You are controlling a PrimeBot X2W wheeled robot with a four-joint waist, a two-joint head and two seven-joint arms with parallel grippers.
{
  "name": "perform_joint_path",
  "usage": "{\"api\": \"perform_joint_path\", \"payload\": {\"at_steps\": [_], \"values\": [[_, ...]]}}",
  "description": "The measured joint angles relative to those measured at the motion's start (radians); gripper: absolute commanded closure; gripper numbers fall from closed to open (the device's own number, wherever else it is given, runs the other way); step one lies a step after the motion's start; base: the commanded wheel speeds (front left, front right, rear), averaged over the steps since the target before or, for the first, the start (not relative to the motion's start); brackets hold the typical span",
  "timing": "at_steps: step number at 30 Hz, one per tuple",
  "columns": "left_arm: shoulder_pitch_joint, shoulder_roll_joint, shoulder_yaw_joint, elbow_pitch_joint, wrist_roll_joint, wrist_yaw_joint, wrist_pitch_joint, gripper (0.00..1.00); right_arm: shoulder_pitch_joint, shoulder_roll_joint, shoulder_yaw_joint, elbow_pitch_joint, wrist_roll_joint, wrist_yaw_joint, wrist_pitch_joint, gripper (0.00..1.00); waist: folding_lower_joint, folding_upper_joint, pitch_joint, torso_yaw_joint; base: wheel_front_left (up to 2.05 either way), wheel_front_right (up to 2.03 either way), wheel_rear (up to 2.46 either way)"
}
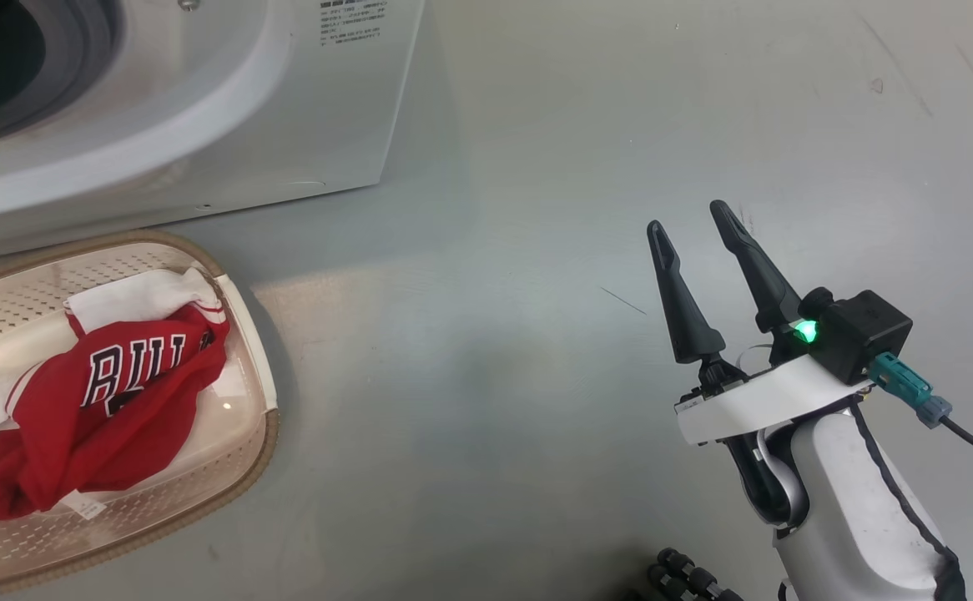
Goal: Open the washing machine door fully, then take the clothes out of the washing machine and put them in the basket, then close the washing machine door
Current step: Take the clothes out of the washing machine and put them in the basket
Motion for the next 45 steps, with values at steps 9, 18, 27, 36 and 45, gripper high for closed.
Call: {"api": "perform_joint_path", "payload": {"at_steps": [9, 18, 27, 36, 45], "values": [[-0.074, 0.002, 0.001, 0.082, 0.0, 0.003, 0.059, 0.0, -0.018, 0.0, -0.004, -0.005, 0.005, 0.0, 0.0, 0.0, 0.0, 0.0, 0.019, -0.009, 0.0, 0.0, 0.0], [-0.122, 0.005, 0.017, 0.141, -0.03, 0.016, 0.089, 0.0, -0.023, 0.001, -0.005, -0.005, 0.009, 0.0, 0.0, 0.0, 0.0, 0.0, 0.031, -0.015, 0.0, 0.0, 0.0], [-0.149, 0.003, 0.002, 0.178, -0.029, 0.01, 0.089, 1.0, -0.036, 0.001, -0.01, -0.005, 0.009, 0.0, 0.0, 0.0, 0.0, 0.0, 0.035, -0.011, 0.0, 0.0, 0.0], [-0.154, -0.005, -0.014, 0.223, -0.023, -0.002, 0.028, 1.0, -0.037, 0.001, -0.018, 0.0, 0.009, -0.001, 0.0, 0.0, 0.0, 0.0, 0.02, -0.001, 0.0, 0.0, 0.0], [-0.135, -0.031, -0.018, 0.265, -0.024, -0.012, -0.065, 1.0, -0.038, 0.001, -0.033, 0.012, 0.002, -0.001, 0.0, 0.0, 0.0, 0.0, -0.029, 0.017, 0.0, 0.0, 0.0]]}}
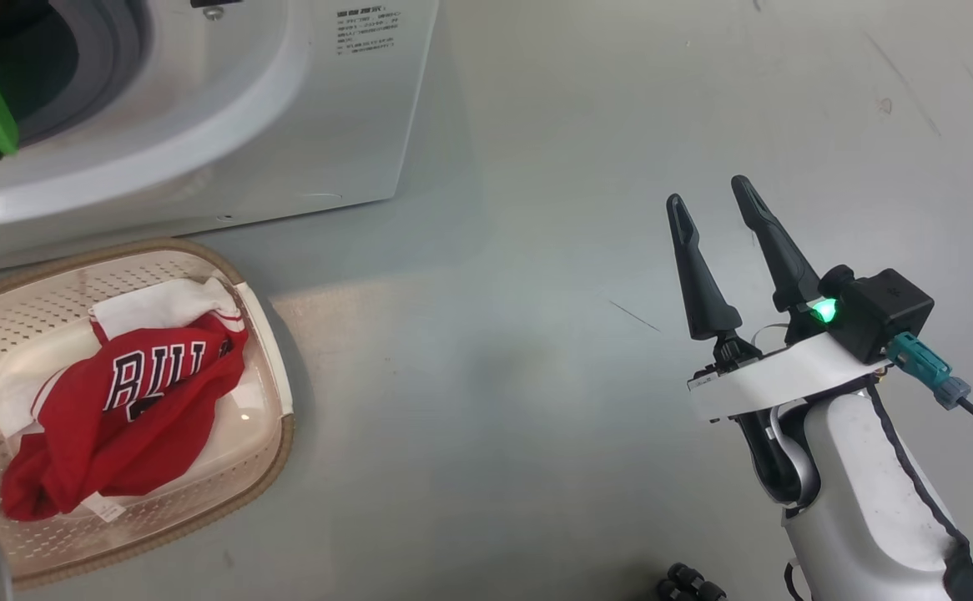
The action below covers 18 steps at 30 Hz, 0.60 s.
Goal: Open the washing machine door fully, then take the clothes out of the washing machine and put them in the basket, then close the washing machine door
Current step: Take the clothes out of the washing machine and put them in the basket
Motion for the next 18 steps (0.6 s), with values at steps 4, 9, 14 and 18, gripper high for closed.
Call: {"api": "perform_joint_path", "payload": {"at_steps": [4, 9, 14, 18], "values": [[0.031, -0.012, 0.0, 0.019, -0.003, -0.008, -0.045, 1.0, 0.0, 0.0, -0.005, 0.011, -0.006, 0.0, 0.0, 0.0, 0.0, 0.0, -0.03, 0.01, 0.0, 0.0, 0.0], [0.071, -0.03, -0.003, 0.038, -0.01, -0.016, -0.097, 1.0, 0.002, 0.0, -0.015, 0.025, -0.013, 0.0, 0.0, 0.0, 0.0, 0.0, -0.073, 0.025, 0.0, 0.0, 0.0], [0.116, -0.047, -0.012, 0.061, -0.01, -0.025, -0.149, 1.0, 0.007, 0.0, -0.021, 0.039, -0.023, 0.0, 0.0, 0.0, 0.0, 0.0, -0.121, 0.042, 0.0, 0.0, 0.0], [0.149, -0.052, -0.014, 0.073, -0.019, -0.026, -0.178, 1.0, 0.017, 0.0, -0.021, 0.046, -0.023, 0.0, 0.0, 0.0, 0.0, 0.0, -0.152, 0.052, 0.0, 0.0, 0.0]]}}
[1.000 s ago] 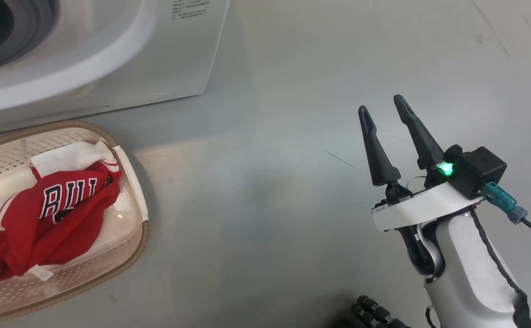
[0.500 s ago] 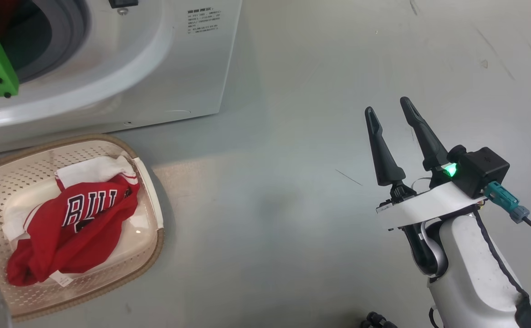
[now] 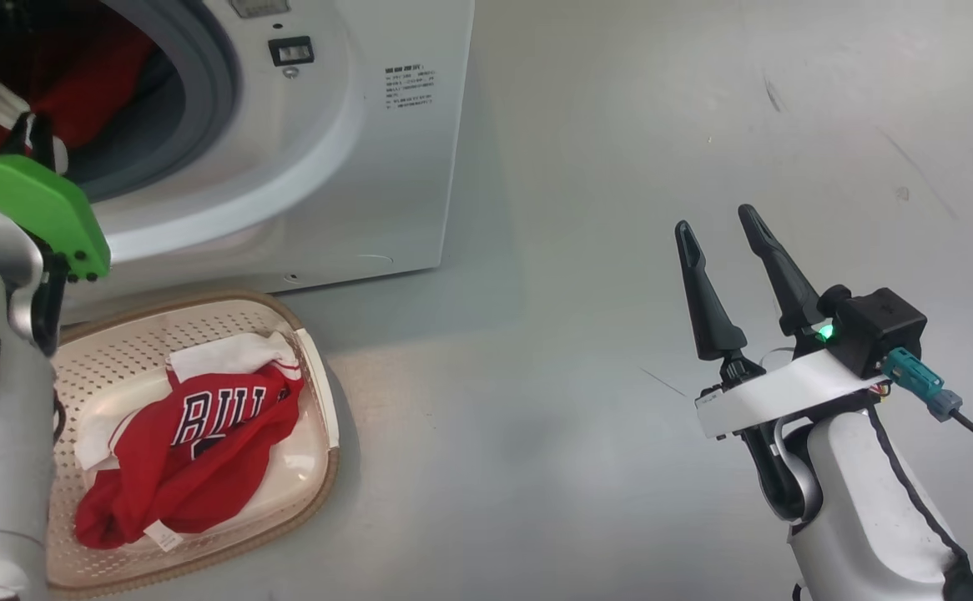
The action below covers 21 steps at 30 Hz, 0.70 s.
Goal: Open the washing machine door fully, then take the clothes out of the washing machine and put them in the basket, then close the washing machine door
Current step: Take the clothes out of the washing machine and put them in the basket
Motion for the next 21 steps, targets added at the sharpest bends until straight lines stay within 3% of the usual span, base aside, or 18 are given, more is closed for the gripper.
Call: {"api": "perform_joint_path", "payload": {"at_steps": [21], "values": [[0.221, -0.057, -0.021, 0.028, -0.026, -0.019, -0.185, 1.0, 0.113, 0.0, -0.027, 0.046, -0.009, 0.0, 0.0, 0.0, 0.0, 0.0, -0.243, 0.089, 0.0, 0.0, 0.0]]}}
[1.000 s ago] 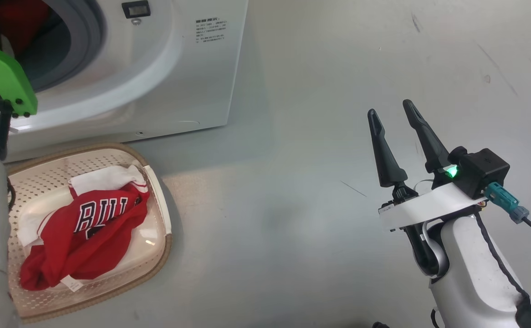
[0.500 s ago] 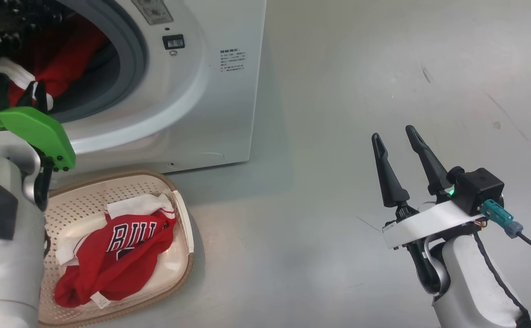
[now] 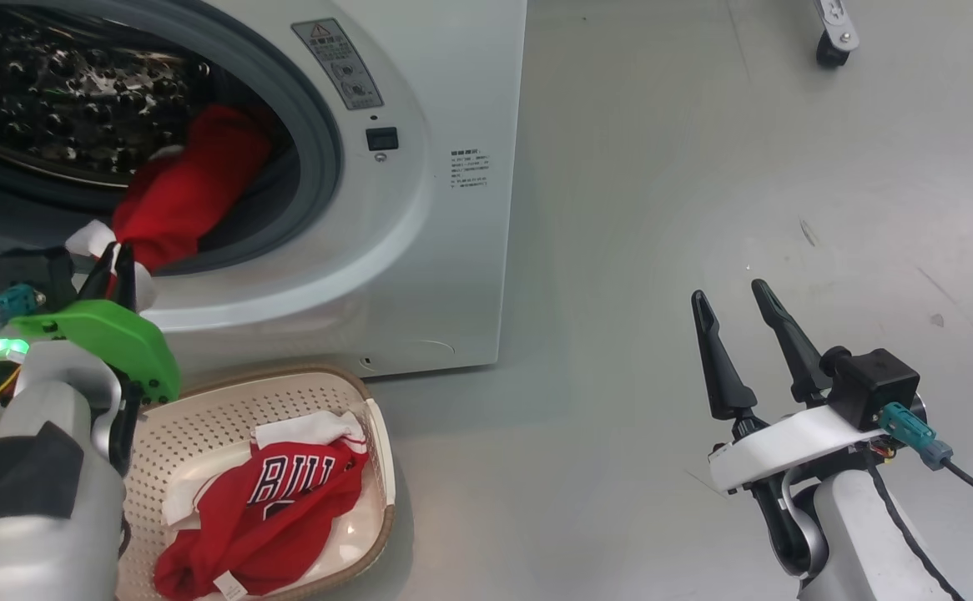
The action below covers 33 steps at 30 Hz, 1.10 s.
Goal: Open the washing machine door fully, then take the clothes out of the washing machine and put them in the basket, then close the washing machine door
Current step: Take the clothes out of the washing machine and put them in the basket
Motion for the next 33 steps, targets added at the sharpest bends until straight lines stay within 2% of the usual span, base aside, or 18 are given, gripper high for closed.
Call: {"api": "perform_joint_path", "payload": {"at_steps": [8, 13, 18, 33], "values": [[0.089, -0.012, -0.026, -0.015, -0.007, -0.007, -0.072, 1.0, 0.045, 0.0, -0.012, 0.01, -0.002, 0.0, 0.0, 0.0, 0.0, 0.0, -0.079, 0.032, 0.0, 0.0, 0.0], [0.142, -0.036, -0.03, -0.041, -0.017, -0.007, -0.095, 1.0, 0.078, 0.0, -0.012, 0.016, -0.002, 0.0, 0.0, 0.0, -0.0001, 0.0, -0.123, 0.052, 0.0, 0.0, 0.0], [0.181, -0.037, -0.032, -0.086, -0.018, -0.007, -0.105, 1.0, 0.099, 0.0, -0.003, 0.016, -0.002, 0.0, 0.0, 0.0, 0.0, 0.0, -0.156, 0.069, 0.0, 0.0, 0.0], [0.243, -0.04, -0.021, -0.291, -0.026, -0.008, -0.123, 1.0, 0.112, 0.001, 0.002, -0.001, 0.002, 0.0, 0.0, 0.0, 0.0, 0.0, -0.164, 0.085, 0.0, 0.0, 0.0]]}}
